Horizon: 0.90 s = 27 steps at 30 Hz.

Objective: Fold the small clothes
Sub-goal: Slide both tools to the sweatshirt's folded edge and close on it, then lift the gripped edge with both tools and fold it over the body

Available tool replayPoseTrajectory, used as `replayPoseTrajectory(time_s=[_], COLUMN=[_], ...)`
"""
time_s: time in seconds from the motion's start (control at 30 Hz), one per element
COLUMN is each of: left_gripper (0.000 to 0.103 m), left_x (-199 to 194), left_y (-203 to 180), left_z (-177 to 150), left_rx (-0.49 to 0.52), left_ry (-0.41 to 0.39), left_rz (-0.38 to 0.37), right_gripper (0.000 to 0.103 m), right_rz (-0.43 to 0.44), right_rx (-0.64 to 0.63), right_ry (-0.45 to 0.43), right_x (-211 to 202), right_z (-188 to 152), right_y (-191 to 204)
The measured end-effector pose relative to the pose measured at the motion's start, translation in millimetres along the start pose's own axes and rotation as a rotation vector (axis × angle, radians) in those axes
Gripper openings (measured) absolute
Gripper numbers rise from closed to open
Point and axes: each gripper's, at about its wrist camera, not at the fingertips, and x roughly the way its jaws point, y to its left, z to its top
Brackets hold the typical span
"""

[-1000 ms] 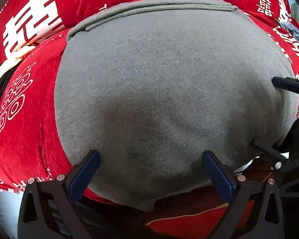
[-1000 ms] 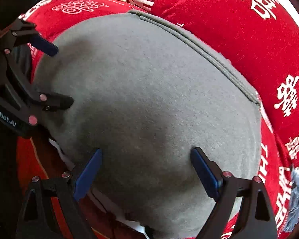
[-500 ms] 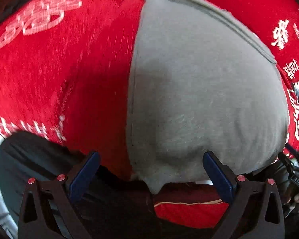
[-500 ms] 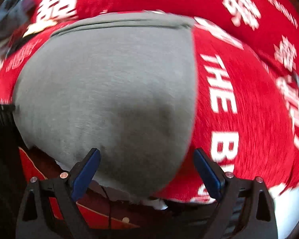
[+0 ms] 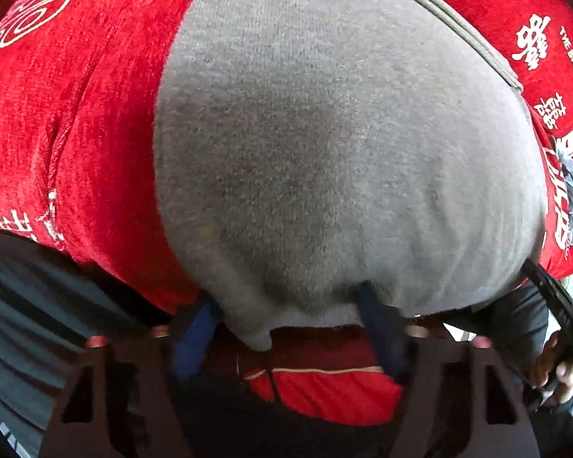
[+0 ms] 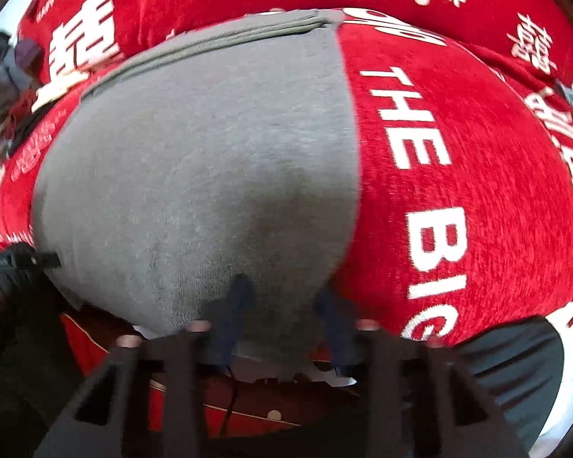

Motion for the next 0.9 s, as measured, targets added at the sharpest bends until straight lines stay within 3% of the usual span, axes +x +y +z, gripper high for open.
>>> replayPoseTrajectory(time_s=[0.07, 0.17, 0.27, 0.4, 0.47, 0.53, 0.67, 0.73, 0.8, 0.87, 0.9], left_gripper=[0.030, 0.019, 0.018, 0.018, 0.018, 0.018, 0.019, 0.019, 0.019, 0.020, 0.022], left_x=[-6.0, -14.1, -30.4, -61.3, -62.9, -56.4, -57.3, -58.5, -56.9, -53.8, -53.0], left_y=[6.0, 8.1, 5.8, -5.7, -1.1, 9.5, 9.9, 17.0, 18.5, 18.6, 18.3], left_z=[-7.2, -9.5, -12.5, 5.9, 16.2, 33.6, 22.7, 24.0, 20.0, 20.0, 19.7], left_rx=[0.015, 0.022, 0.037, 0.053, 0.027, -0.024, -0.030, -0.024, -0.044, -0.064, -0.068], left_ry=[0.004, -0.008, -0.038, -0.151, -0.179, -0.158, -0.184, -0.178, -0.178, -0.177, -0.175], left_rz=[-0.020, -0.041, -0.050, -0.122, -0.153, -0.194, -0.211, -0.207, -0.222, -0.232, -0.230], right_gripper=[0.011, 0.010, 0.010, 0.010, 0.010, 0.010, 0.010, 0.015, 0.030, 0.038, 0.051], right_rz=[0.003, 0.053, 0.109, 0.150, 0.151, 0.139, 0.112, 0.107, 0.111, 0.132, 0.129], right_rx=[-0.029, -0.040, -0.014, 0.034, 0.052, 0.064, 0.031, 0.020, 0.018, 0.012, 0.001], right_ry=[-0.005, -0.036, -0.101, -0.181, -0.184, -0.158, -0.143, -0.140, -0.121, -0.120, -0.116], right_x=[-2.3, -11.4, -30.3, -41.6, -34.4, -14.2, -2.4, -1.7, 1.7, 1.1, -0.5], right_z=[-0.8, 2.2, 8.3, 22.8, 30.5, 43.3, 43.1, 41.1, 38.7, 35.8, 33.3], right_y=[2.6, 3.9, -1.7, -16.6, -21.6, -20.3, -13.1, -12.2, -13.0, -13.9, -12.5])
